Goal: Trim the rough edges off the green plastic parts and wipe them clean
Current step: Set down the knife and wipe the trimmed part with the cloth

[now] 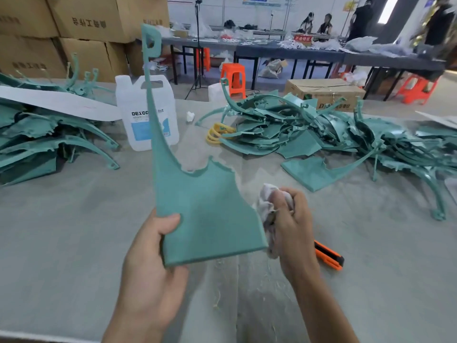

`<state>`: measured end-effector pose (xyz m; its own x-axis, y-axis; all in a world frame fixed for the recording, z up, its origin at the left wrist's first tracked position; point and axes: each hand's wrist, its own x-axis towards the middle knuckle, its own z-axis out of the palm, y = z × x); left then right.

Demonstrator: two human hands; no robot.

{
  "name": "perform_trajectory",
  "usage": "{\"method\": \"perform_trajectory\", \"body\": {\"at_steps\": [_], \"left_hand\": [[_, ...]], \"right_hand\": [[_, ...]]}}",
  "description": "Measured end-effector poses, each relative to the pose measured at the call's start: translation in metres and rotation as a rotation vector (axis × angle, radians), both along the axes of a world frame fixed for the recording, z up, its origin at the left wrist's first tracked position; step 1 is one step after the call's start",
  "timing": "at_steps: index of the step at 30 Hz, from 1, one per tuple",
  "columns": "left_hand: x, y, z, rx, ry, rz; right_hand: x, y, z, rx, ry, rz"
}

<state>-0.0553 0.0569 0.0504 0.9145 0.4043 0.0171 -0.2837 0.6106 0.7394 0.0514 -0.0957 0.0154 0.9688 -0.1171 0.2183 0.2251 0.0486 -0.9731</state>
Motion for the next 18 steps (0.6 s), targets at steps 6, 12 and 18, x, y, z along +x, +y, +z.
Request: {"method": "perform_trajectory", "body": {"at_steps": [6,12,18], "left_hand": [[0.021,-0.01,-0.023,0.519,0.252,0.057],[0.012,-0.039,-0.029,0.331,0.183,-0.031],[-0.004,-0.003,-0.012,0.386,0.114,0.136]], "right_hand": [[-0.043,0.012,0.026,-0.073,-0.309,0.114],[-0.028,0.027,-0.022,-0.6,-0.42,-0.065],[0.002,-0.054,-0.05,-0.689,-0.132,-0.222]]}}
